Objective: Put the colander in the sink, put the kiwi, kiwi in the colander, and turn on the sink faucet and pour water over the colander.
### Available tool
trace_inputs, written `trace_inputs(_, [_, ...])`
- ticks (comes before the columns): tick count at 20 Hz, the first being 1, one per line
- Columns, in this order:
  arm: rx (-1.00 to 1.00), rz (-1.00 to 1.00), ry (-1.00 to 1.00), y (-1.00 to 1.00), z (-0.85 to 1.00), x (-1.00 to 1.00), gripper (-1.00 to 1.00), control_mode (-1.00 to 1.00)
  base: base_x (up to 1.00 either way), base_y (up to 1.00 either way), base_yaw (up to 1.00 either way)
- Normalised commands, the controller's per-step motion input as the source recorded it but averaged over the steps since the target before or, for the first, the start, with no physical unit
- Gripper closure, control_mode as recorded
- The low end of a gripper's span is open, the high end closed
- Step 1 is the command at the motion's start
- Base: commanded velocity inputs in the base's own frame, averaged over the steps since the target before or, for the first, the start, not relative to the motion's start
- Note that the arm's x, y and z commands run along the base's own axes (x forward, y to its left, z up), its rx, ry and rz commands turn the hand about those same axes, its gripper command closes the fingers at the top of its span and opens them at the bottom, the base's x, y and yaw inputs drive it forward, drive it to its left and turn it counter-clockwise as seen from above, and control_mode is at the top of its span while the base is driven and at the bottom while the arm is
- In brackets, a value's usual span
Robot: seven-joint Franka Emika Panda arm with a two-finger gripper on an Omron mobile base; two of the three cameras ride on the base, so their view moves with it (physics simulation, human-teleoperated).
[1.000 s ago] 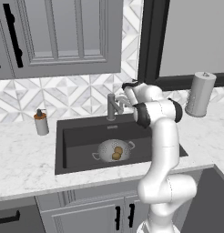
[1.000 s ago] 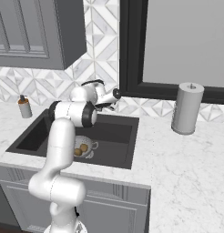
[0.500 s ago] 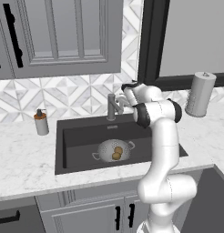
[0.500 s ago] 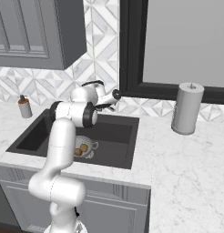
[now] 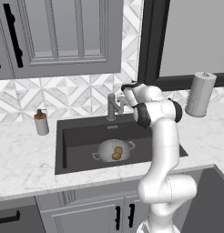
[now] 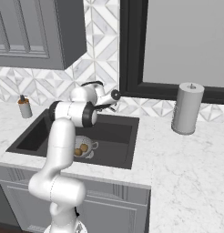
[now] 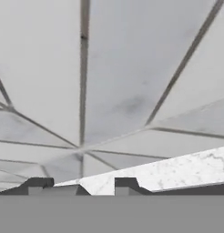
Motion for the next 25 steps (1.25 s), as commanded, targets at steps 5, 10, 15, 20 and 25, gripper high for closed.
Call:
trace_inputs(5, [0.00,-0.11,0.01,-1.00,0.00,0.00,1.00,-1.00,0.00,0.00,0.00])
trace_inputs(10, [0.02,-0.11,0.01,-1.00,-0.06,0.00,1.00,-1.00,0.00,0.00,0.00])
trace_inputs(15, [0.05,-0.11,0.04,-1.00,-0.19,-0.10,1.00,-1.00,0.00,0.00,0.00])
trace_inputs(20, [0.06,-0.09,0.02,-1.00,-0.08,-0.22,1.00,-1.00,0.00,0.00,0.00])
trace_inputs(25, [0.06,-0.03,0.00,-0.97,0.00,-0.35,1.00,-1.00,0.00,0.00,0.00])
